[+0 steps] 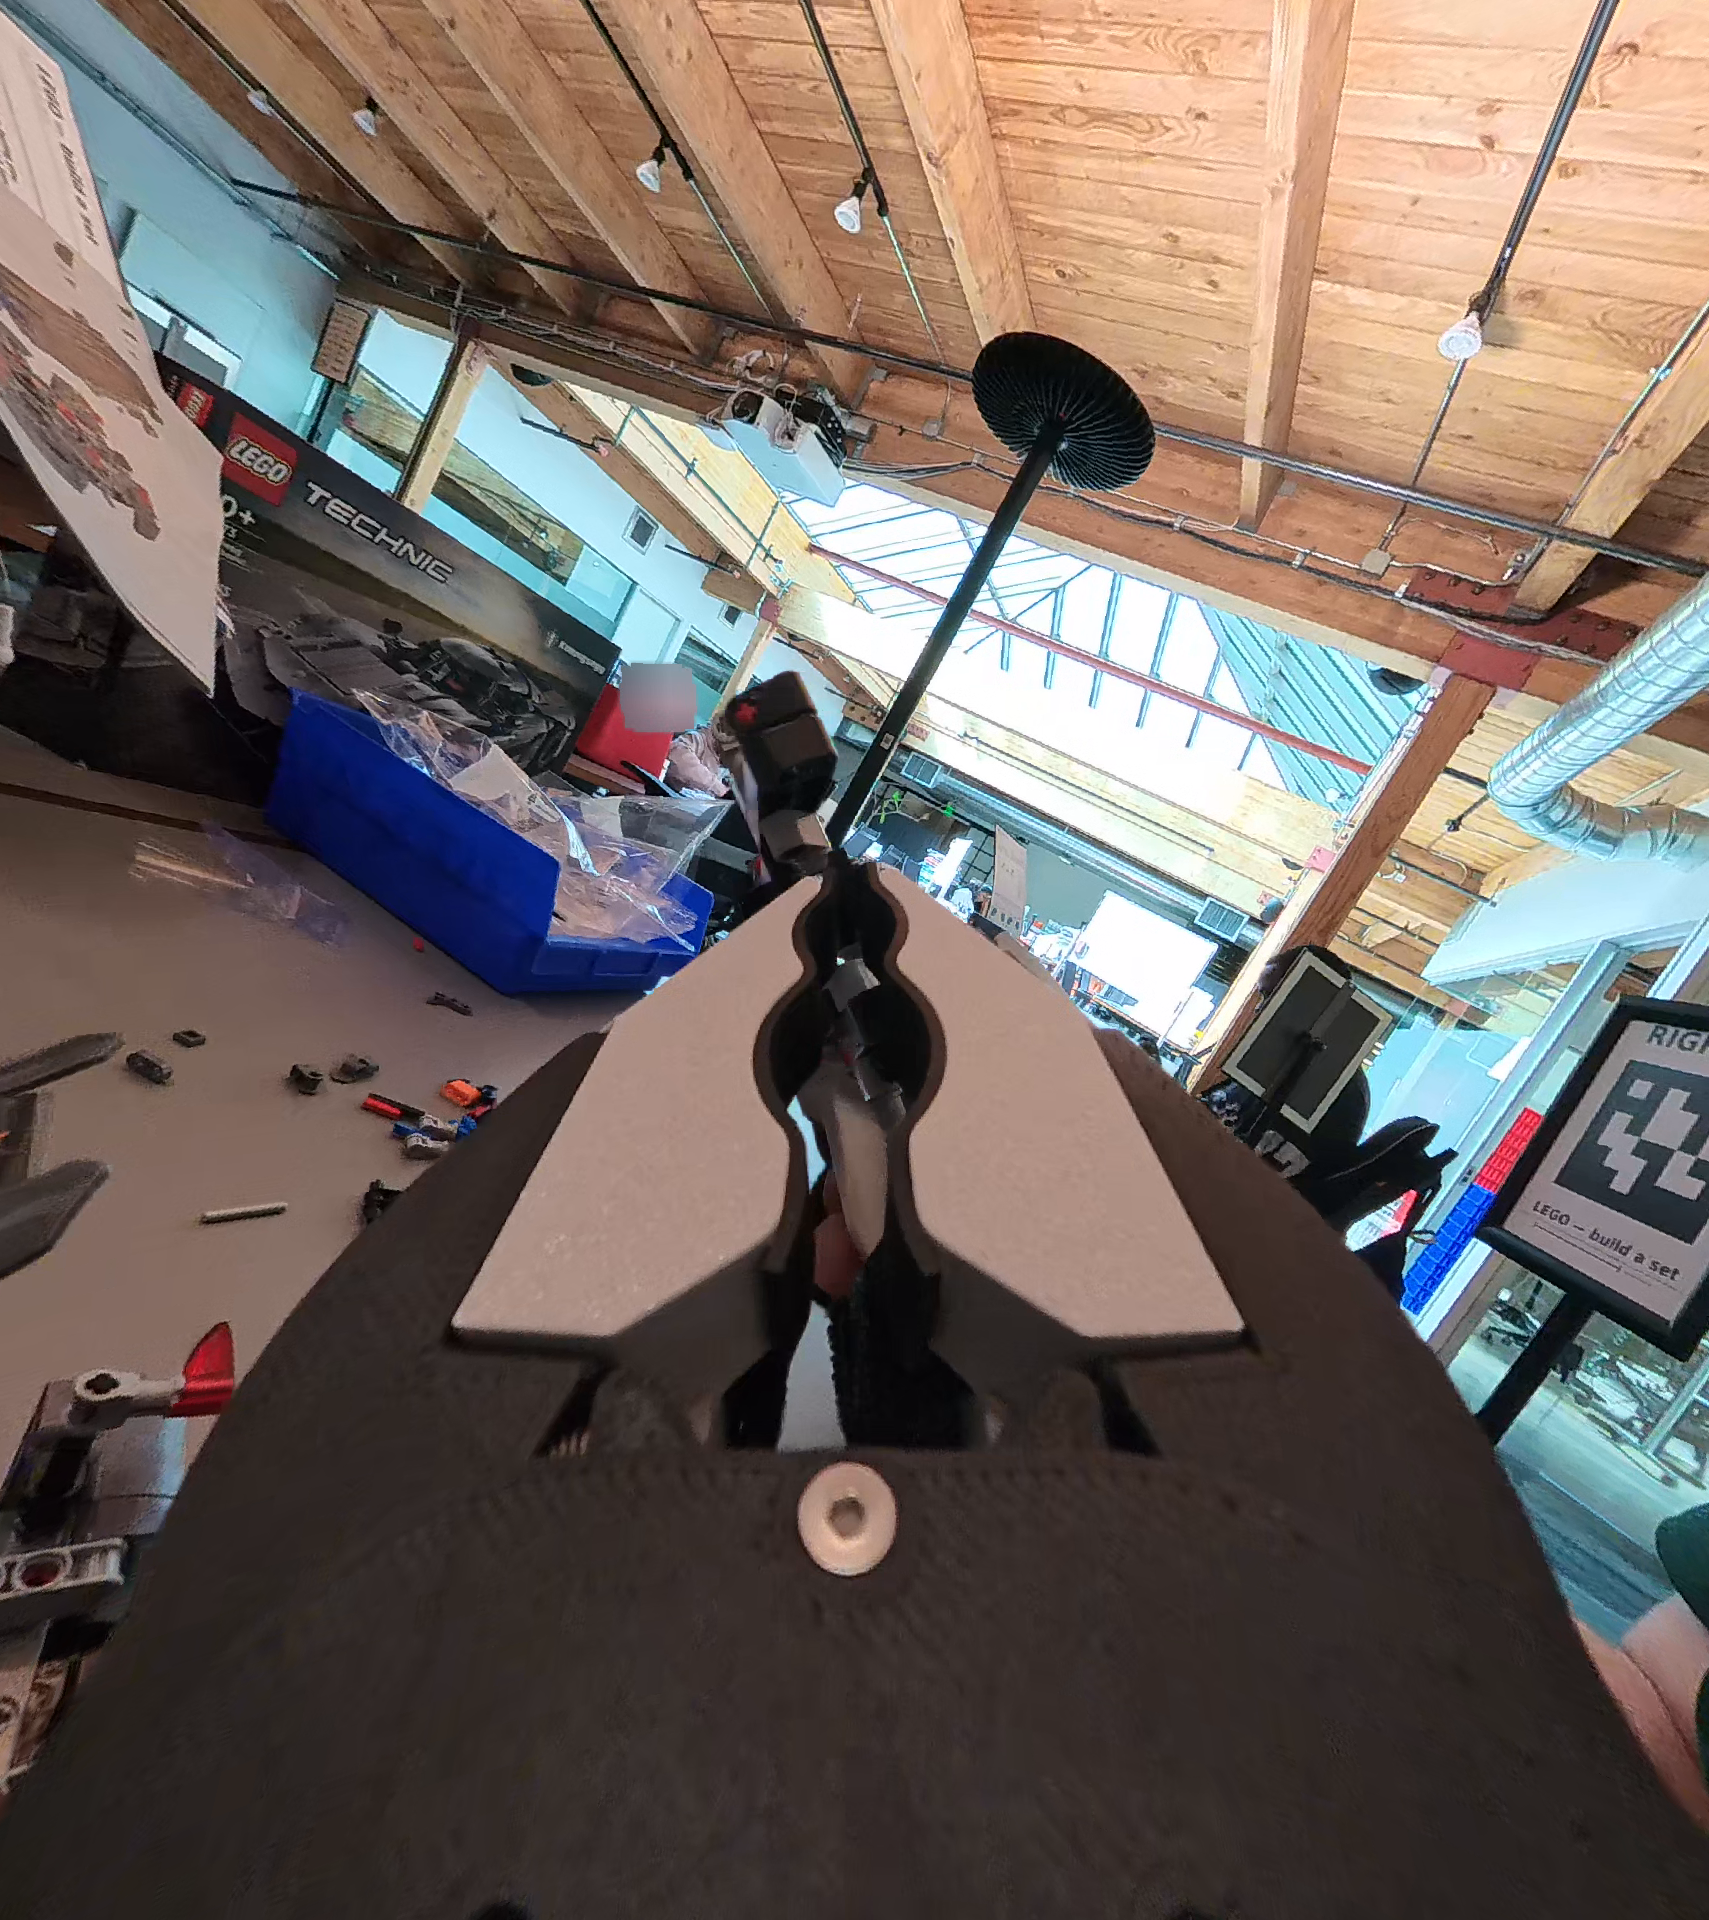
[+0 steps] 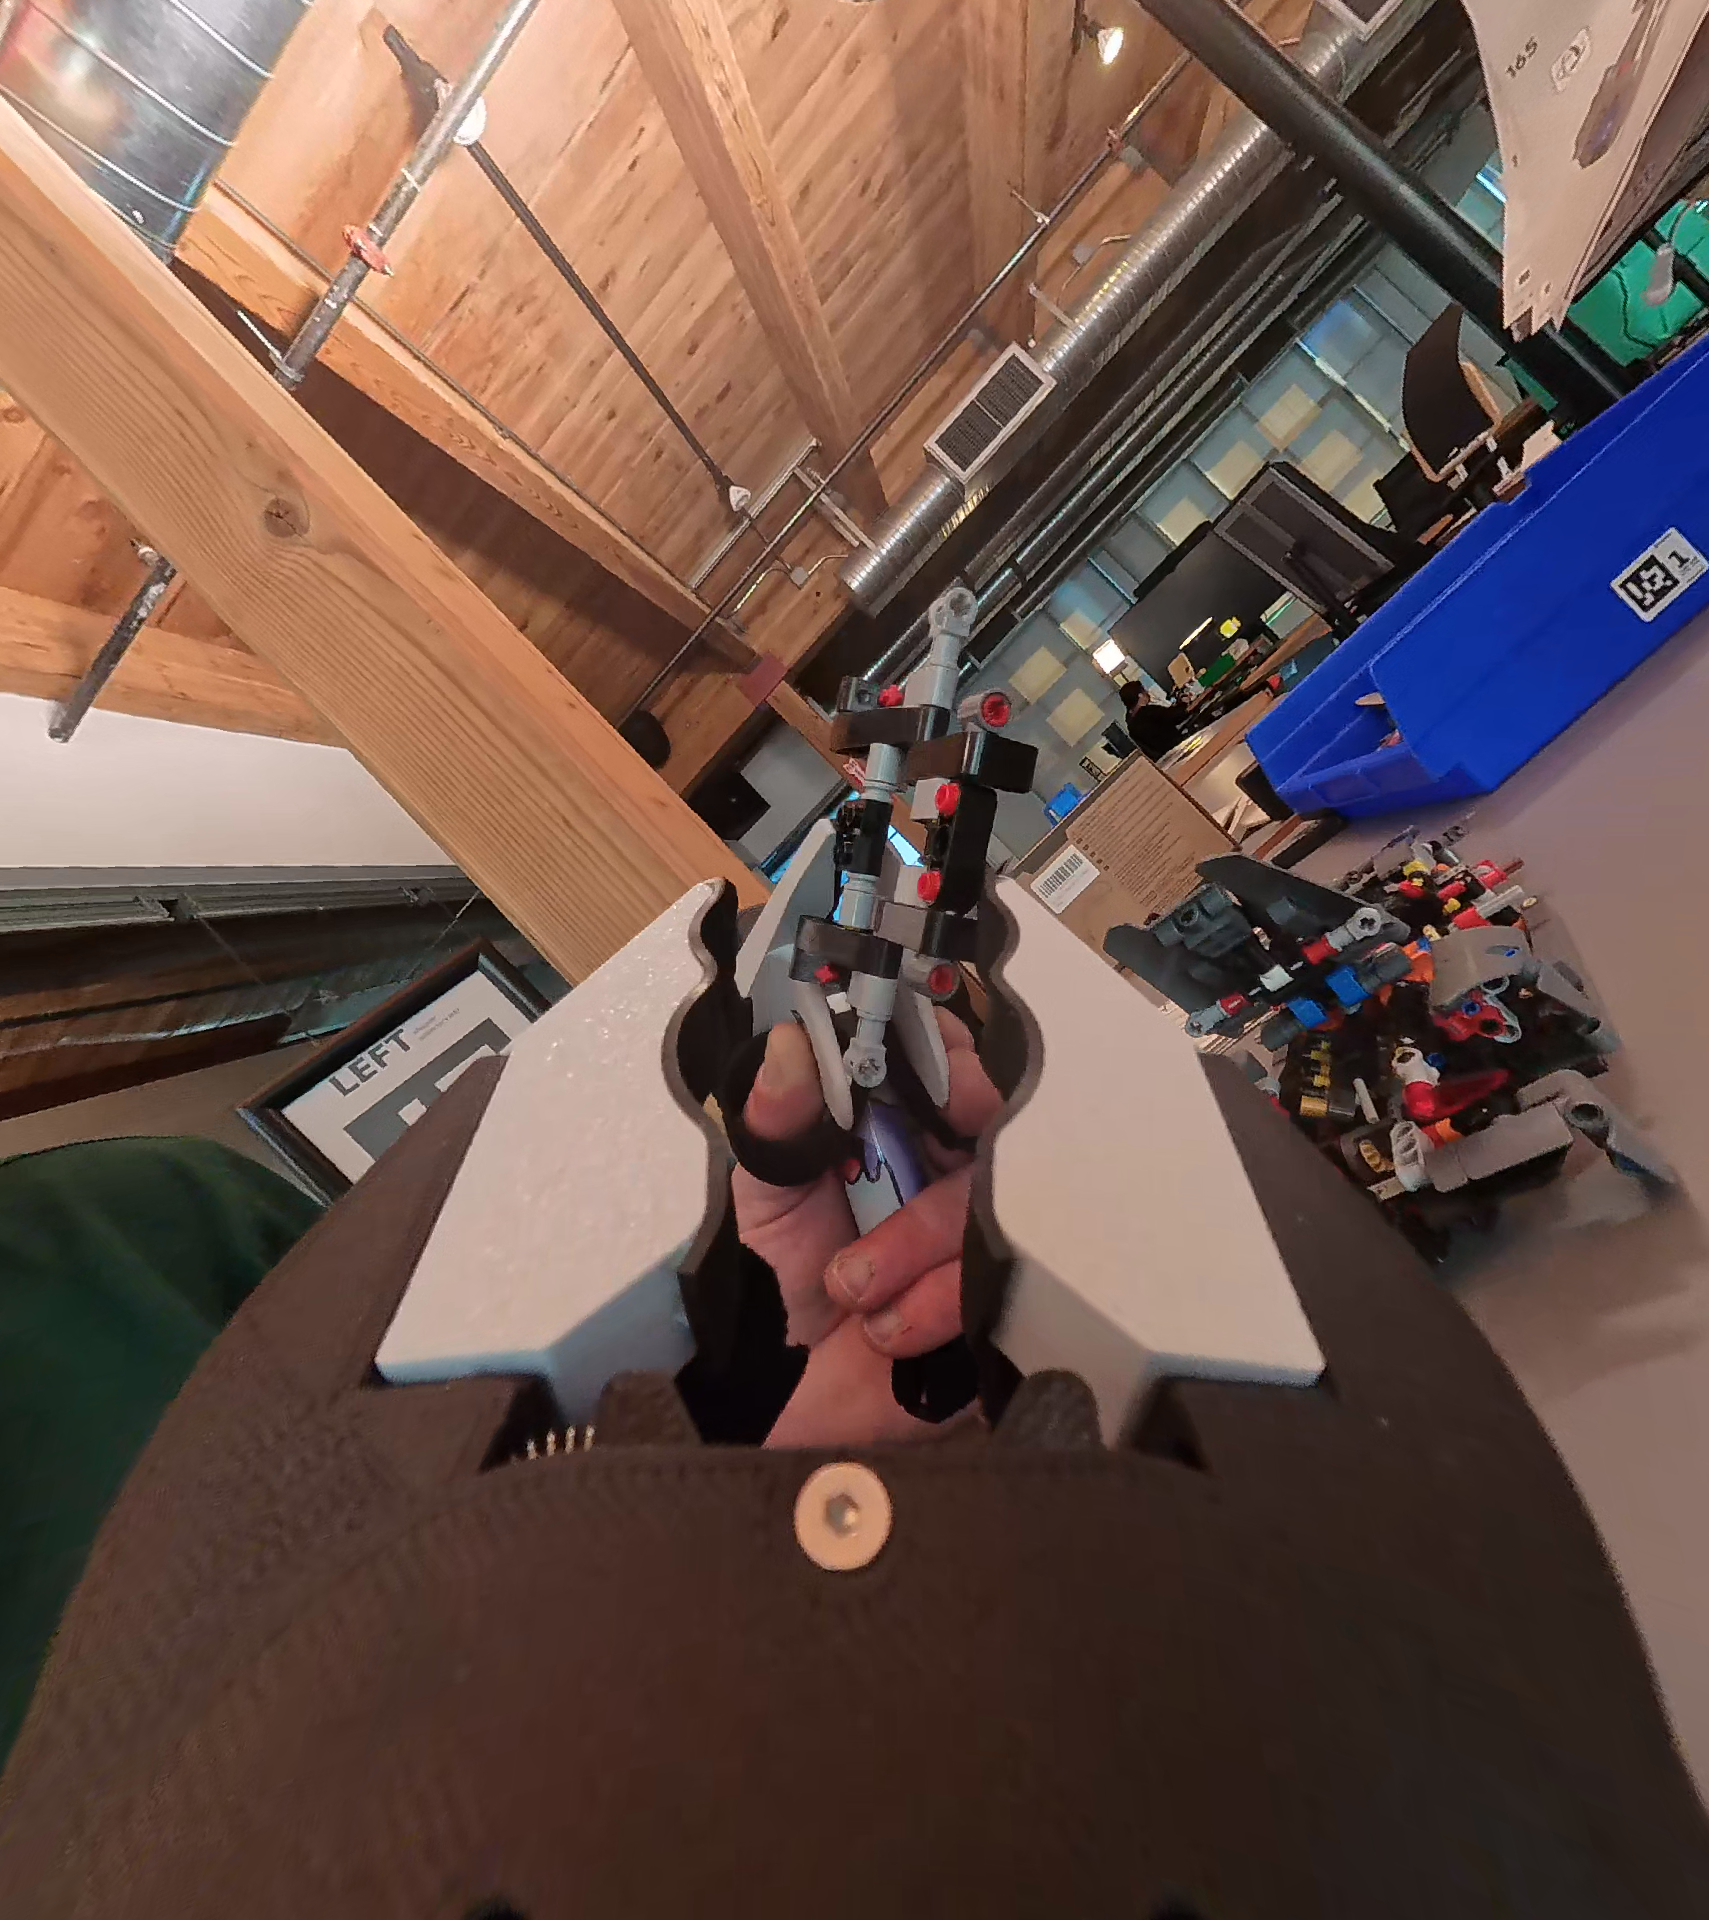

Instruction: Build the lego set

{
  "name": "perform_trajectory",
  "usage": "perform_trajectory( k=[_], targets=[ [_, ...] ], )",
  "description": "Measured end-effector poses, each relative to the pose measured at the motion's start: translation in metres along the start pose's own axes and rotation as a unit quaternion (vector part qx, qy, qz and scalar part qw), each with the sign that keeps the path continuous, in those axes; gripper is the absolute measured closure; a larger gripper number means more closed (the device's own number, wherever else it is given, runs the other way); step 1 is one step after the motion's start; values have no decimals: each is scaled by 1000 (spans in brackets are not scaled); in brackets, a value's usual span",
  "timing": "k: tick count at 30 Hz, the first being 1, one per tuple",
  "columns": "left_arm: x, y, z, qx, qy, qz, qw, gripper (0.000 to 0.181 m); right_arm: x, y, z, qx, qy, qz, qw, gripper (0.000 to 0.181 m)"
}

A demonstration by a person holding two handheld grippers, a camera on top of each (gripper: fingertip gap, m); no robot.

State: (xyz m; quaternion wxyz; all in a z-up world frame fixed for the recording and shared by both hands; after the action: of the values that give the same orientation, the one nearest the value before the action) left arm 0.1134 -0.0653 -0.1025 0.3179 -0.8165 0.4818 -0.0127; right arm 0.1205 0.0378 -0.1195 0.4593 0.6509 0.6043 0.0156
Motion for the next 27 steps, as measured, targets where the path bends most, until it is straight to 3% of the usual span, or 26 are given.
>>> perform_trajectory(
  k=[13, 19, 27],
  targets=[
    [8, 13, -15, 7, -14, -13, 1000, 181, -14, -19, 2, -1, 10, 10, 1000, 130],
    [19, 14, -22, 16, -30, -24, 999, 181, -32, -20, 12, -13, 31, -1, 999, 124],
    [47, 10, -38, 9, -59, -51, 997, 181, -63, -19, 35, -44, 61, -43, 996, 131]
  ],
)
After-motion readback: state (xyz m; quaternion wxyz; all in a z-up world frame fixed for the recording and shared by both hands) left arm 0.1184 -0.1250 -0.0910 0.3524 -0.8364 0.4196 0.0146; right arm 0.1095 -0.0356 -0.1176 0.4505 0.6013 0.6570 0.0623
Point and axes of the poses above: each gripper's, where its closed fingertips meet, x back along the fingers, z out of its underside, y = z × x across the jaws, the point moved 5 cm from there along x, back along the fingers, and after that the axes turned 9 degrees about -z, right-handed, at the moved point
